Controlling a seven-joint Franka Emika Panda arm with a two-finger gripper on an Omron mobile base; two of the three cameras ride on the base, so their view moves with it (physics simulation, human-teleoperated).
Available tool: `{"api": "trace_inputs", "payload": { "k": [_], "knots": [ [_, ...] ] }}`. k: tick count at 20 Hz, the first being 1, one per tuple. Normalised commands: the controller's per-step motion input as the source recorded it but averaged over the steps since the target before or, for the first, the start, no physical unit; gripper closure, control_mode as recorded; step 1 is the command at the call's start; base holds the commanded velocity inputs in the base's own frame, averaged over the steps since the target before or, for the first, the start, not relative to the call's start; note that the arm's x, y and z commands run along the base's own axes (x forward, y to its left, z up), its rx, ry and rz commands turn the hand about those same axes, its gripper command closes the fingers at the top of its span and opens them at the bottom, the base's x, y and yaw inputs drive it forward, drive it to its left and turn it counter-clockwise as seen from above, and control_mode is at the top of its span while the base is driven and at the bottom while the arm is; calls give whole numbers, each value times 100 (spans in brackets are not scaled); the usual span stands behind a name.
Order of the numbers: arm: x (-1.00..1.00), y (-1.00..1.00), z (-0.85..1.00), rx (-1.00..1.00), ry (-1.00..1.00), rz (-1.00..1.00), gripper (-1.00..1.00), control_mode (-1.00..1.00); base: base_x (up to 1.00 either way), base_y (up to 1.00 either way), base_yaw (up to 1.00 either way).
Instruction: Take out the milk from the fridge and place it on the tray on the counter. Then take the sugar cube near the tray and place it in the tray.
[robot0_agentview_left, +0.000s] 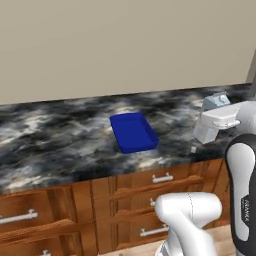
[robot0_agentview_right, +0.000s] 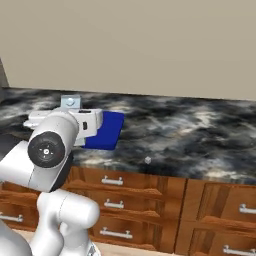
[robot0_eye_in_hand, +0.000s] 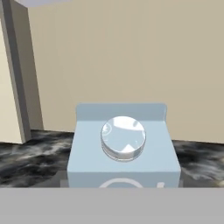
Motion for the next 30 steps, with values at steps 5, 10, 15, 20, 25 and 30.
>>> {"api": "trace_inputs", "payload": {
  "k": [5, 10, 15, 20, 25, 30],
  "knots": [
    [0, 0, 0, 0, 0, 0, 100, 100, 51, 67, 4],
    [0, 0, 0, 0, 0, 0, 100, 100, 100, 16, 7],
    [0, 0, 0, 0, 0, 0, 100, 100, 98, -22, 13],
    [0, 0, 0, 0, 0, 0, 100, 100, 72, -23, 21],
    [0, 0, 0, 0, 0, 0, 100, 100, 3, -4, 5],
    [0, 0, 0, 0, 0, 0, 100, 100, 24, -1, -7]
  ]
}}
